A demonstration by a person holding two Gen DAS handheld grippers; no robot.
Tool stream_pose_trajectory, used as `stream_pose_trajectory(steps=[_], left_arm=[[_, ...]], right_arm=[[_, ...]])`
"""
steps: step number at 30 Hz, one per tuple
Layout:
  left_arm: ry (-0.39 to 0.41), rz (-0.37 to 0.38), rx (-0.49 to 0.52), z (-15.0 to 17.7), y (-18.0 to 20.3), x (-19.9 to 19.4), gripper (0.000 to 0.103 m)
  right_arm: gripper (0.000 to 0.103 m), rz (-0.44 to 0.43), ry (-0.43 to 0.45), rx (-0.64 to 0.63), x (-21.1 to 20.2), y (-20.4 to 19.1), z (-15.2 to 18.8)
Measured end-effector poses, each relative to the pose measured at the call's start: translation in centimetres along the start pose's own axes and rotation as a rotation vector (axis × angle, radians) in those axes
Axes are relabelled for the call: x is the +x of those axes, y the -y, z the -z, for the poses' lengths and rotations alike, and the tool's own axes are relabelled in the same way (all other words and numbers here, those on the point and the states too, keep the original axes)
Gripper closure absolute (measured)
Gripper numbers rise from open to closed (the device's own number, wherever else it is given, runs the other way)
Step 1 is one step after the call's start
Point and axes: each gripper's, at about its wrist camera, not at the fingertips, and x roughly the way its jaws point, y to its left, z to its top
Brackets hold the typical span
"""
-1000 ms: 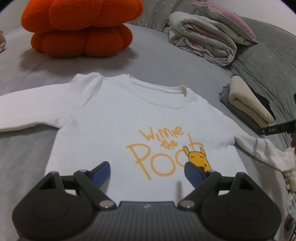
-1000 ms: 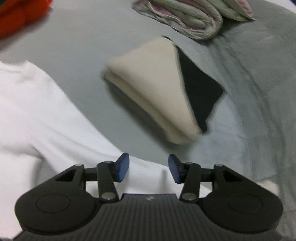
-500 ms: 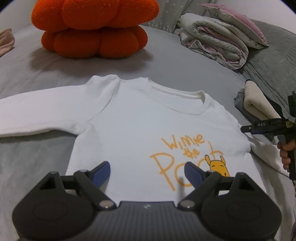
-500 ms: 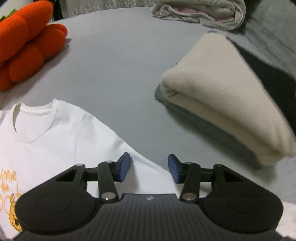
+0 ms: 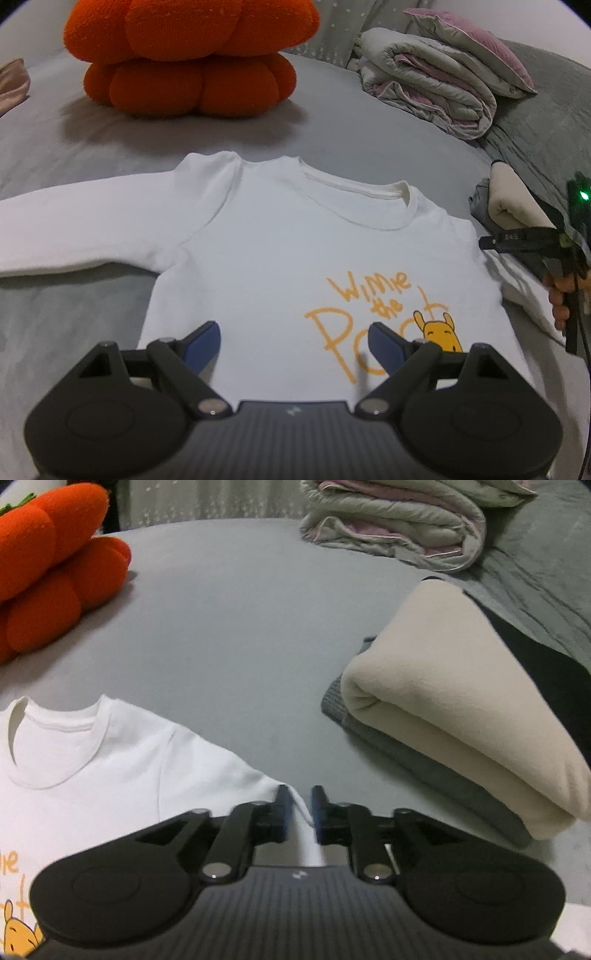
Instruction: Fold clothes
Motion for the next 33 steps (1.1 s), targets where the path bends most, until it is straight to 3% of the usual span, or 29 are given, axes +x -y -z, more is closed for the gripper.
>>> stream_pose_trajectory(steps=[1, 6, 17, 21, 24, 28, 33], left_arm=[[0.002, 0.001, -0.005, 0.0, -0.1, -0.1, 0.015], [0.008, -0.002, -0.02, -0.1, -0.3, -0.3, 0.015], [0.019, 0.004, -0.013, -0.1, 0.1, -0.7, 0.015], [0.019, 0.002, -0.015, 0.4, -0.2, -0.4, 0.015], [0.028, -0.018, 0.012, 1.2, -0.1, 0.0, 0.015], [0.059, -0.046, 0.068, 1.5, 0.9, -1.1, 0.015], [0.074, -0.048, 0.052, 1.6, 0.9, -2.2, 0.015]], right_arm=[[0.058, 0.008, 0.024, 0.007, -0.7, 0.3, 0.2], [0.058, 0.02, 0.103, 0.087, -3.2, 2.3, 2.6], [0.061, 0.212, 0.018, 0.378, -4.3, 10.9, 8.4], [0.057, 0.155, 0.064, 0.386, -5.9, 9.7, 8.5], [0.054, 0.199, -0.004, 0.368, -5.4, 9.4, 9.7], [0.052, 0.155, 0.042, 0.46, -7.4, 9.6, 11.2], [0.047, 0.135, 0.067, 0.45, -9.1, 8.8, 12.6]])
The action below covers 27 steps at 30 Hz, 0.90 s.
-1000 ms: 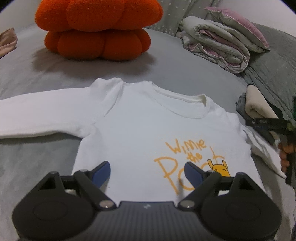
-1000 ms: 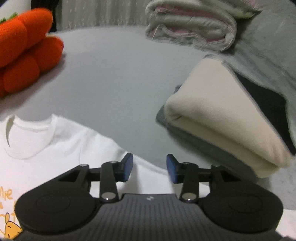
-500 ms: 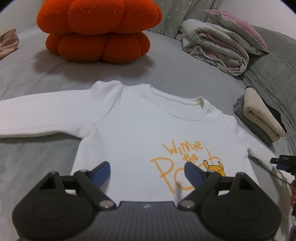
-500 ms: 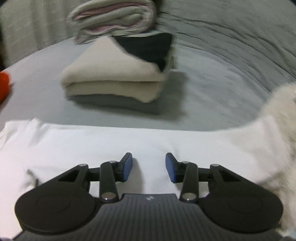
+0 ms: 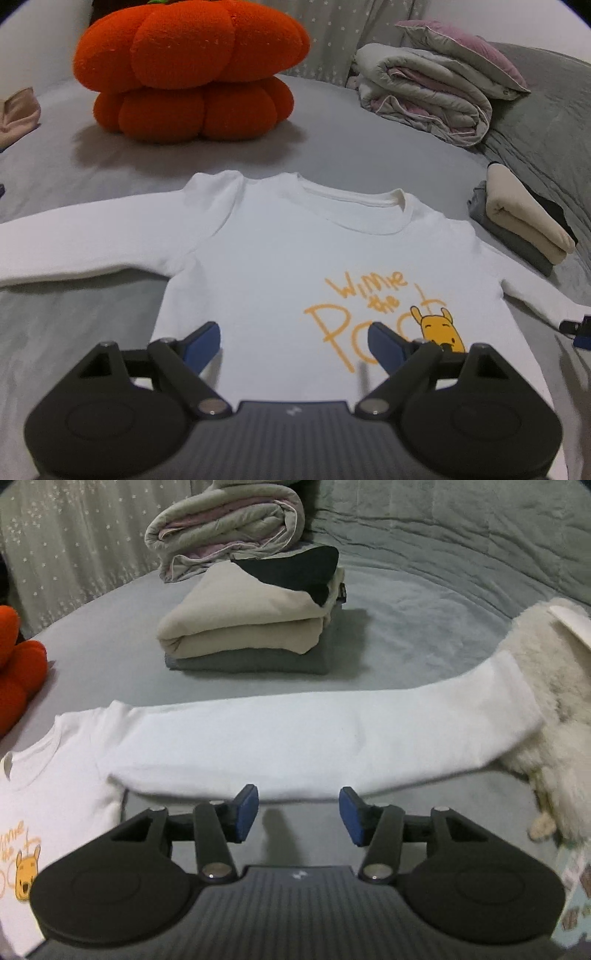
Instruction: Fold clothes
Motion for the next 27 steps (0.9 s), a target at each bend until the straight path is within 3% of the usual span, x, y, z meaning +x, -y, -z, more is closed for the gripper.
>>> stream_pose_trajectory(steps=[12, 27], left_arm=[[0.005, -0.083, -0.009, 1.7, -0.9, -2.8, 0.015], [0.033, -0.065, -0.041, 0.8, -0.7, -2.8, 0.015]], right_arm=[[0.019, -0.058, 0.041, 0.189, -0.9, 0.3, 2.2], [0.02, -0.025, 0.128, 0.332, 1.2, 2.3, 0.7]])
